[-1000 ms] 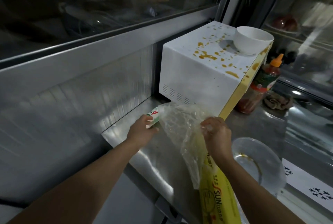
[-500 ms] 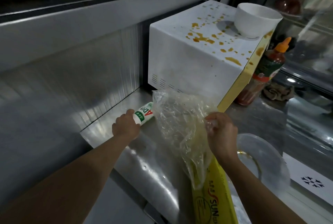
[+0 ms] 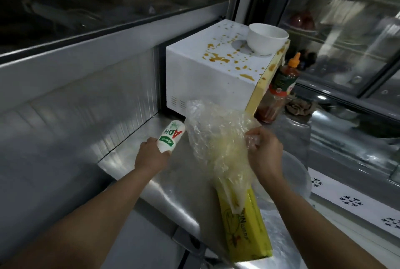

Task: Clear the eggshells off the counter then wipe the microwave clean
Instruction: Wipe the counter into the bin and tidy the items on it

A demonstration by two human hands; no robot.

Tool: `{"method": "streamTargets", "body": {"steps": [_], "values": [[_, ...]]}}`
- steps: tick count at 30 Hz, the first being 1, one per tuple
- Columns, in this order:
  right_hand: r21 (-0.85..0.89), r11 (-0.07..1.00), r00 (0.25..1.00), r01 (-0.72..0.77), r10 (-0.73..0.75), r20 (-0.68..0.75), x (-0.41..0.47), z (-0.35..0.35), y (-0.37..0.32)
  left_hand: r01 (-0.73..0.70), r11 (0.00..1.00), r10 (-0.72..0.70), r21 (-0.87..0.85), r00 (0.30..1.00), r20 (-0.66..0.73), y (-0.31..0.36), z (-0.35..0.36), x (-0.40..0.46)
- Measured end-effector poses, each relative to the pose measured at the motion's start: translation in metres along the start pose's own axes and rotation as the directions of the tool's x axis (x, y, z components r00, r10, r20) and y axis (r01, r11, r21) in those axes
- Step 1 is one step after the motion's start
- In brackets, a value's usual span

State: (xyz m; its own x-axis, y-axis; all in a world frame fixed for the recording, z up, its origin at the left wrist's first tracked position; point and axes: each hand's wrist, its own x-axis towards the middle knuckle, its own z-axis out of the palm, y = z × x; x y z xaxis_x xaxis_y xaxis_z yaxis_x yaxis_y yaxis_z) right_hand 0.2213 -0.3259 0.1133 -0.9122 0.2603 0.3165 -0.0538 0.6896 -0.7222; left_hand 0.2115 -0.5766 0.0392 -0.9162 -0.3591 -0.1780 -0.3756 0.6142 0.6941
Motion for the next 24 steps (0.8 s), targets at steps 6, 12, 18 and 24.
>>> {"method": "streamTargets", "body": {"steps": [6,12,18,24], "values": [[0.036,0.999,0.996,-0.021,0.024,-0.090,-0.021,-0.054,-0.007,-0.117,0.993,0.117,-0.030,0.993,-0.006,0.036,-0.018,-0.039],[0.050,0.996,0.976,-0.067,0.076,-0.204,-0.039,-0.122,0.008,-0.224,0.974,0.225,-0.035,0.974,0.032,0.088,-0.005,-0.082],[0.032,0.987,0.930,-0.155,0.157,-0.333,-0.054,-0.205,0.049,-0.379,0.924,0.381,-0.040,0.919,0.101,0.156,0.038,-0.131],[0.032,0.977,0.881,-0.212,0.205,-0.427,-0.074,-0.292,0.107,-0.458,0.885,0.466,-0.090,0.862,0.200,0.215,0.107,-0.190]]}}
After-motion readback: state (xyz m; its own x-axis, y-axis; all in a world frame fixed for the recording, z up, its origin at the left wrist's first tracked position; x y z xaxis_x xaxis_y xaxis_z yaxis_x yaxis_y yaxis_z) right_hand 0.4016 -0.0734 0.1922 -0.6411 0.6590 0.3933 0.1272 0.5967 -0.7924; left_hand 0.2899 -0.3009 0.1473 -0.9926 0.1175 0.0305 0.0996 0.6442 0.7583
